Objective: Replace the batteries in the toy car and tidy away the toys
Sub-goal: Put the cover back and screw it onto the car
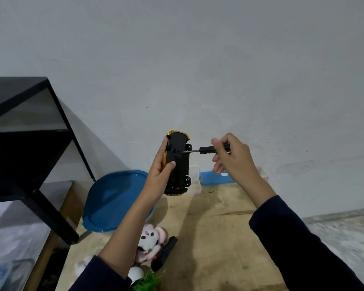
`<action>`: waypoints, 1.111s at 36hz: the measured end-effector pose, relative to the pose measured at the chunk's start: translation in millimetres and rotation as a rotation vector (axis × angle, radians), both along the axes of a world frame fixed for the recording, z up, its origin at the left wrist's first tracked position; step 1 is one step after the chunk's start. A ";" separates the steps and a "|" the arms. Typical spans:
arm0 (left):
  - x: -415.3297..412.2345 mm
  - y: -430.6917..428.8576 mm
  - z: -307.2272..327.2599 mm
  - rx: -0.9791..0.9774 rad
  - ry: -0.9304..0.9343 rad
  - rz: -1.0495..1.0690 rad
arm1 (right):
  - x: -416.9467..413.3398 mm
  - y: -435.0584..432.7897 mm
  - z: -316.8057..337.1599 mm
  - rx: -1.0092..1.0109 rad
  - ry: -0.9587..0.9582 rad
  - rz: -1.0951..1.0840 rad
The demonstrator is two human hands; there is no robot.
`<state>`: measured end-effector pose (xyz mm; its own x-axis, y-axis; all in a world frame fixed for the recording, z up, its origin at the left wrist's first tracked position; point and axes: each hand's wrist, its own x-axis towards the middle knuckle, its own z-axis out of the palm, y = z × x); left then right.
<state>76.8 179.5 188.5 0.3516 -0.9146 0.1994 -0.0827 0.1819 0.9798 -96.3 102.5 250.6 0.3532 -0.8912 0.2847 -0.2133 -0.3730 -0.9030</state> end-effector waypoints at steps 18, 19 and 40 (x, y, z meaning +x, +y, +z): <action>5.1 2.5 -3.5 0.018 -0.002 -0.040 | 10.7 2.9 4.7 0.024 -0.008 -0.003; 5.7 3.2 -4.5 0.021 0.002 -0.036 | 11.3 3.2 5.2 0.022 -0.002 0.018; 15.5 6.2 -5.3 0.011 0.022 -0.021 | 23.4 1.2 6.8 -0.053 0.046 0.011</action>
